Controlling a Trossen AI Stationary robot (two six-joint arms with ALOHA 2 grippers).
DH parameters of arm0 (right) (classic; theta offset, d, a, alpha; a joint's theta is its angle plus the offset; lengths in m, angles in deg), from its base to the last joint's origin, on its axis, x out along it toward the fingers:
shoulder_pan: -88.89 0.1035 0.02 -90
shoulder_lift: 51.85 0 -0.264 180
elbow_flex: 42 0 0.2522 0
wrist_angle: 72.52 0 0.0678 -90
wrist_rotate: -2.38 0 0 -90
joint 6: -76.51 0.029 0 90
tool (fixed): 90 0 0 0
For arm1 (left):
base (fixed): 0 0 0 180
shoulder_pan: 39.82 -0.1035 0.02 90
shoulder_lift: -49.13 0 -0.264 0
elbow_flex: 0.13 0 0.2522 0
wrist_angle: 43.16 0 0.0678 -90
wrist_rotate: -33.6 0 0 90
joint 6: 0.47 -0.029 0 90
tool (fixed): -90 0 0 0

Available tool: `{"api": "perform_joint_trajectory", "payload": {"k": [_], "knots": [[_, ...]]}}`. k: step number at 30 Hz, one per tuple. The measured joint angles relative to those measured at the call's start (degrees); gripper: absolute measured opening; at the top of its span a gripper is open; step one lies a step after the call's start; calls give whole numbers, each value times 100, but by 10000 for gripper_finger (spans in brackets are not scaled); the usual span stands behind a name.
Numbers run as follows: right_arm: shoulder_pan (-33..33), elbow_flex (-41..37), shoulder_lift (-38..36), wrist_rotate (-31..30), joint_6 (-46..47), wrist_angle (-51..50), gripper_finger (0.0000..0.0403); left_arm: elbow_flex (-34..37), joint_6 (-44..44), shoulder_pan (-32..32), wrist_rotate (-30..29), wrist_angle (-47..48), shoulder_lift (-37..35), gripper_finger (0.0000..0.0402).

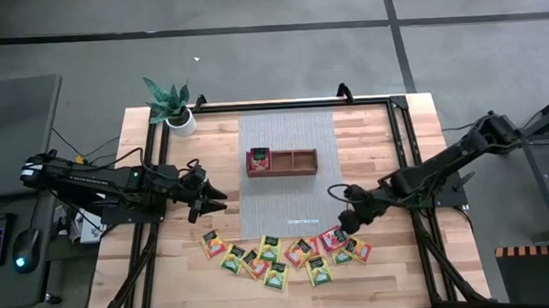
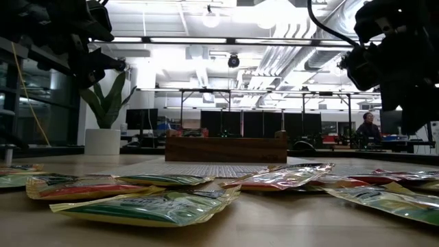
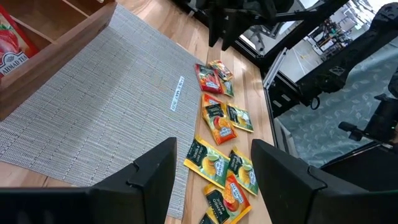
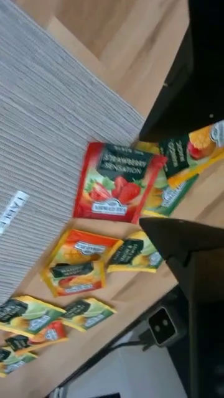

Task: Pick & Place Tea
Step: Put the red tea bag into the left section of the wooden organizer

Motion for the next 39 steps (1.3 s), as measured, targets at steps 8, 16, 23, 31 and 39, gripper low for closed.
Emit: {"api": "perform_joint_trajectory", "payload": {"k": [8, 16, 23, 31, 39], "knots": [[38, 0, 264, -8, 301, 197, 220, 0, -30, 0, 1, 33, 1, 205], [371, 0, 640, -178, 637, 281, 211, 0, -30, 0, 50, 198, 2, 205], [516, 0, 1055, -271, 867, 660, 211, 0, -30, 0, 52, 205, 0, 205], [534, 15, 1613, -271, 933, 1254, 206, 0, -30, 0, 62, 208, 0, 205], [528, 15, 1659, -359, 1070, 1228, 177, 0, -30, 2, 98, 317, 2, 205]]}}
